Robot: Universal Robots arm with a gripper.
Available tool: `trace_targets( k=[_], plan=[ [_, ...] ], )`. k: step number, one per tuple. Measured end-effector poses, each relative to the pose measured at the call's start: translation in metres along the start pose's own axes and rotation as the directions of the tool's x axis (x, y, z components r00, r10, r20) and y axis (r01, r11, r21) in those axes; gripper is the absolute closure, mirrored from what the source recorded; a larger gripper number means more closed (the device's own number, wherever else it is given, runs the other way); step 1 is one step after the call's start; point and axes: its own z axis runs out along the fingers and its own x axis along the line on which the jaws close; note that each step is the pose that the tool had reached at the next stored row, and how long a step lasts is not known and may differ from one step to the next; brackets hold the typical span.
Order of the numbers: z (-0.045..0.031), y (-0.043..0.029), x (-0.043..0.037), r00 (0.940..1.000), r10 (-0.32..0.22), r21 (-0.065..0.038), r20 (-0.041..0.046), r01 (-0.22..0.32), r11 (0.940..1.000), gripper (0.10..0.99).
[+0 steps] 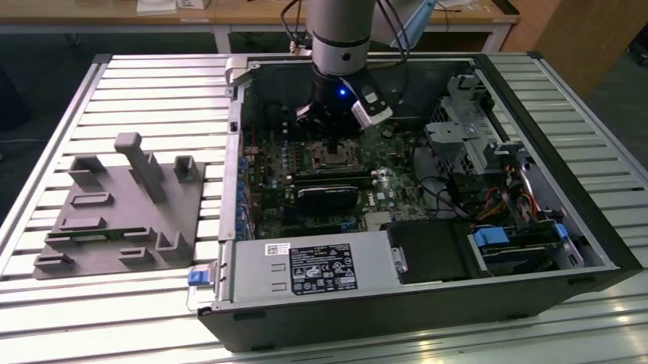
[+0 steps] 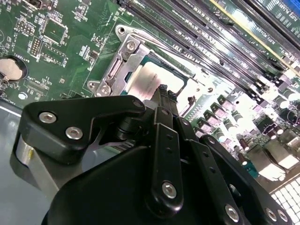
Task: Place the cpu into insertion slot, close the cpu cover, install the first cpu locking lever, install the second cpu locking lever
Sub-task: 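Close the cpu cover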
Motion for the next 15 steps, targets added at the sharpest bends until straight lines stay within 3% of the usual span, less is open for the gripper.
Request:
trace_targets(
  k=[5,9,15],
  plan=[
    [0.0012,-0.0001,0.0001,0.9986,0.053,0.001,0.0007,-0.053,0.9986,0.980],
    [0.0013,-0.0001,0.0006,0.9983,0.059,0.001,0.0010,-0.059,0.9983,0.980],
    [0.0021,0.0002,0.0097,0.9983,0.058,0.001,0.0010,-0.058,0.9983,0.980]
  ],
)
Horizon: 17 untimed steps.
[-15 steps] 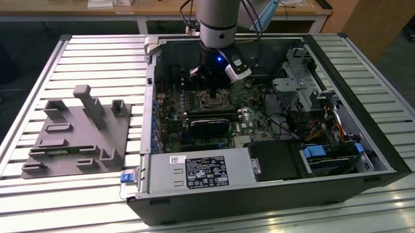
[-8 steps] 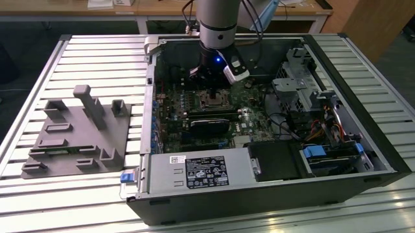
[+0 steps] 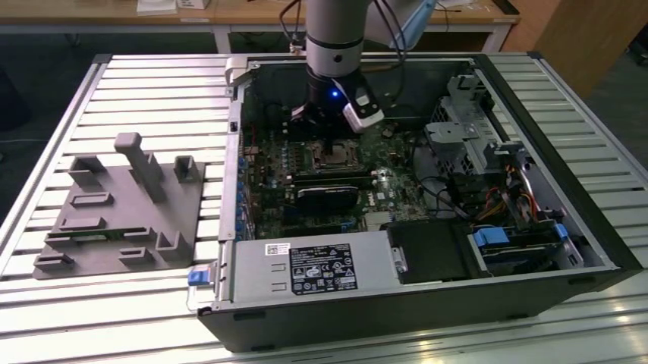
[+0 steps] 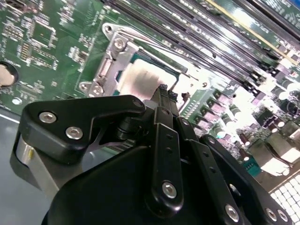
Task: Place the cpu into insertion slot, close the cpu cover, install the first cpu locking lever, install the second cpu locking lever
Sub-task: 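Close the cpu cover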
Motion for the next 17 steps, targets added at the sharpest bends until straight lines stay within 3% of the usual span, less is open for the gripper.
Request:
trace_targets(
  k=[8,17],
  plan=[
    [0.0039,-0.0003,0.0089,1.0000,0.000,0.000,-0.0001,0.000,1.0000,0.980],
    [0.0087,-0.0005,0.0135,1.0000,0.000,0.000,-0.0003,0.000,1.0000,0.980]
  ],
)
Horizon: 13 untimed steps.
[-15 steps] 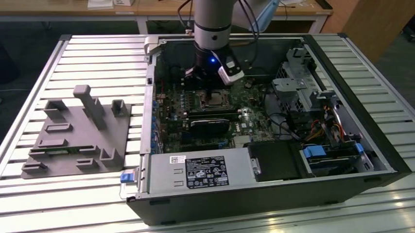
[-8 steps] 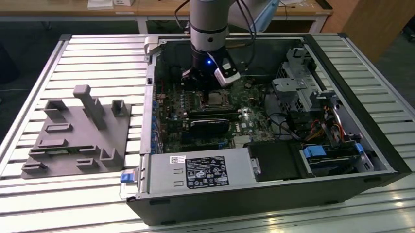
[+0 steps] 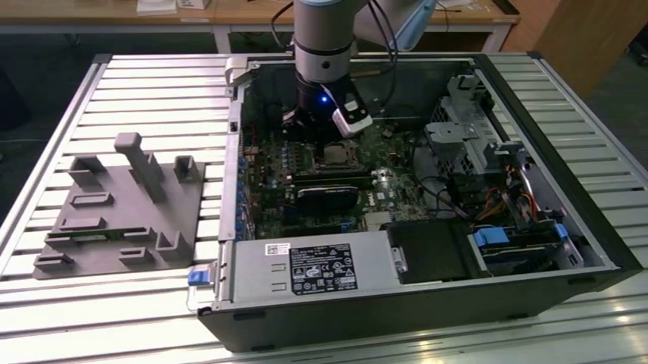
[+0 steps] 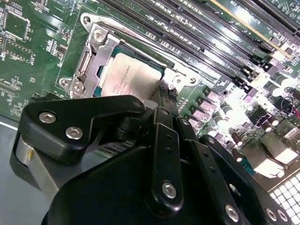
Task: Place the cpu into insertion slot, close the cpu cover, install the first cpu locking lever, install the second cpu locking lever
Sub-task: 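Close the cpu cover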
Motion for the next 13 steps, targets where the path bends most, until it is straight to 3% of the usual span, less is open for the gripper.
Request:
trace_targets(
  k=[13],
  plan=[
    [0.0020,0.0000,-0.0022,1.0000,0.000,0.000,0.0000,0.000,1.0000,0.980]
  ],
)
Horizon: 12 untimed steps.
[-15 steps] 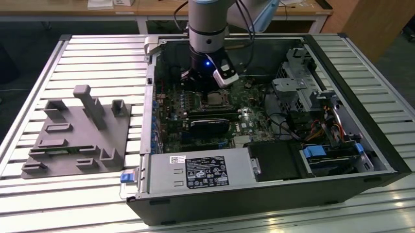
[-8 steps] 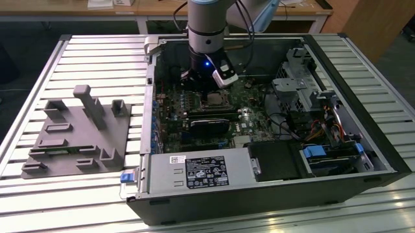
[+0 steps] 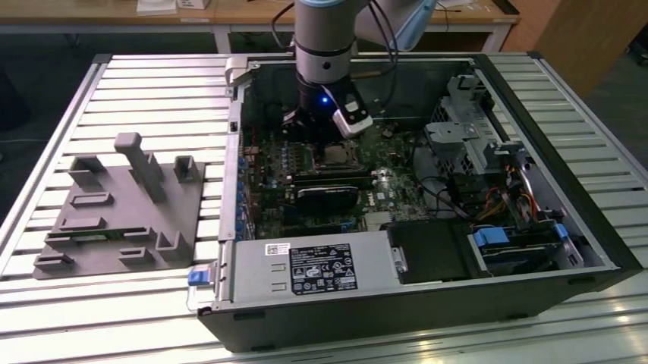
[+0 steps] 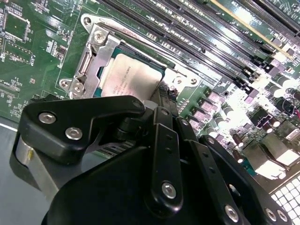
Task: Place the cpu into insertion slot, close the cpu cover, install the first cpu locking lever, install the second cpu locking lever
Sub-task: 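Close the cpu cover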
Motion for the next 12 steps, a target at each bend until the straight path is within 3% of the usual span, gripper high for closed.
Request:
trace_targets(
  k=[12],
  plan=[
    [0.0003,0.0002,-0.0092,1.0000,0.000,0.000,0.0003,0.000,1.0000,0.980]
  ],
)
